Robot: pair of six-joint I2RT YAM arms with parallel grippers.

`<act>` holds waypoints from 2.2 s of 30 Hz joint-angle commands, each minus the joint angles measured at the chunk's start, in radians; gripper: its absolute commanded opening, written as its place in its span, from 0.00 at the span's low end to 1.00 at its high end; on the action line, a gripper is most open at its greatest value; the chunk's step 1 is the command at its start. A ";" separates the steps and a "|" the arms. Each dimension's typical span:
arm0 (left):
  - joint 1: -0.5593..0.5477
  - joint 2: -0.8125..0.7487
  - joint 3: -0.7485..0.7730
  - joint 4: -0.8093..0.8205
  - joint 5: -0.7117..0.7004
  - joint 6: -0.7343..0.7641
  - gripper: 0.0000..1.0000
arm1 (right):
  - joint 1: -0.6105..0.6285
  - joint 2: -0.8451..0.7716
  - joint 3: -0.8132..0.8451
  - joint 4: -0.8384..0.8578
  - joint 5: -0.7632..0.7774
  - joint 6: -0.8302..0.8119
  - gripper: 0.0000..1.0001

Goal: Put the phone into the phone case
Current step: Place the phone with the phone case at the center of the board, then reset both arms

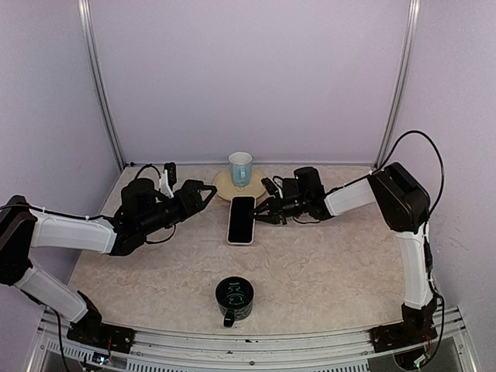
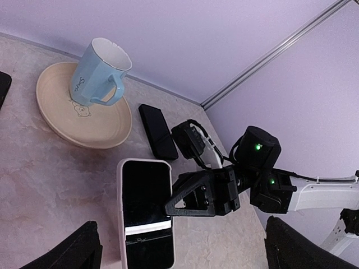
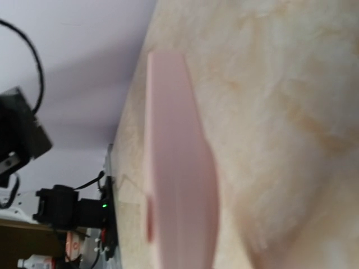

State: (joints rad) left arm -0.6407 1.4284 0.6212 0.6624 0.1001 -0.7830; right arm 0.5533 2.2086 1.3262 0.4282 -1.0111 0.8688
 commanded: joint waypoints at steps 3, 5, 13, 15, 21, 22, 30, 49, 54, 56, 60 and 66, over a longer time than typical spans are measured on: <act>0.010 -0.023 -0.005 -0.012 -0.015 0.017 0.99 | -0.007 0.060 0.085 -0.076 0.011 -0.060 0.00; 0.013 -0.025 -0.011 -0.010 -0.014 0.013 0.99 | -0.007 0.075 0.104 -0.100 0.016 -0.074 0.00; 0.016 -0.019 -0.023 0.011 -0.004 -0.001 0.99 | -0.007 0.125 0.159 -0.165 0.026 -0.104 0.00; 0.016 -0.013 -0.022 0.016 -0.001 -0.004 0.99 | -0.007 0.136 0.178 -0.192 0.033 -0.116 0.00; 0.016 0.014 -0.021 0.035 0.009 -0.018 0.99 | -0.006 0.160 0.227 -0.272 0.067 -0.161 0.06; 0.016 0.015 -0.021 0.039 0.011 -0.020 0.99 | -0.007 0.159 0.228 -0.278 0.073 -0.164 0.06; 0.019 0.024 -0.020 0.046 0.012 -0.021 0.99 | -0.010 0.155 0.229 -0.318 0.106 -0.190 0.15; 0.032 0.026 -0.031 0.056 0.028 -0.022 0.99 | -0.016 0.121 0.227 -0.401 0.166 -0.244 0.43; 0.039 0.022 -0.023 0.043 0.029 -0.018 0.99 | -0.016 0.075 0.212 -0.458 0.215 -0.288 0.56; 0.042 0.014 -0.020 0.033 0.028 -0.009 0.99 | -0.016 0.050 0.198 -0.478 0.238 -0.308 0.65; 0.043 -0.023 -0.021 0.004 -0.003 0.034 0.99 | -0.016 0.002 0.179 -0.530 0.291 -0.367 0.70; 0.058 -0.116 0.083 -0.243 -0.122 0.166 0.99 | -0.016 -0.135 0.118 -0.598 0.361 -0.512 1.00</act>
State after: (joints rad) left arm -0.5983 1.3670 0.6186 0.5884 0.0685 -0.7273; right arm 0.5430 2.2024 1.4967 -0.0959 -0.7139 0.4889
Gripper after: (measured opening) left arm 0.989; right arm 0.799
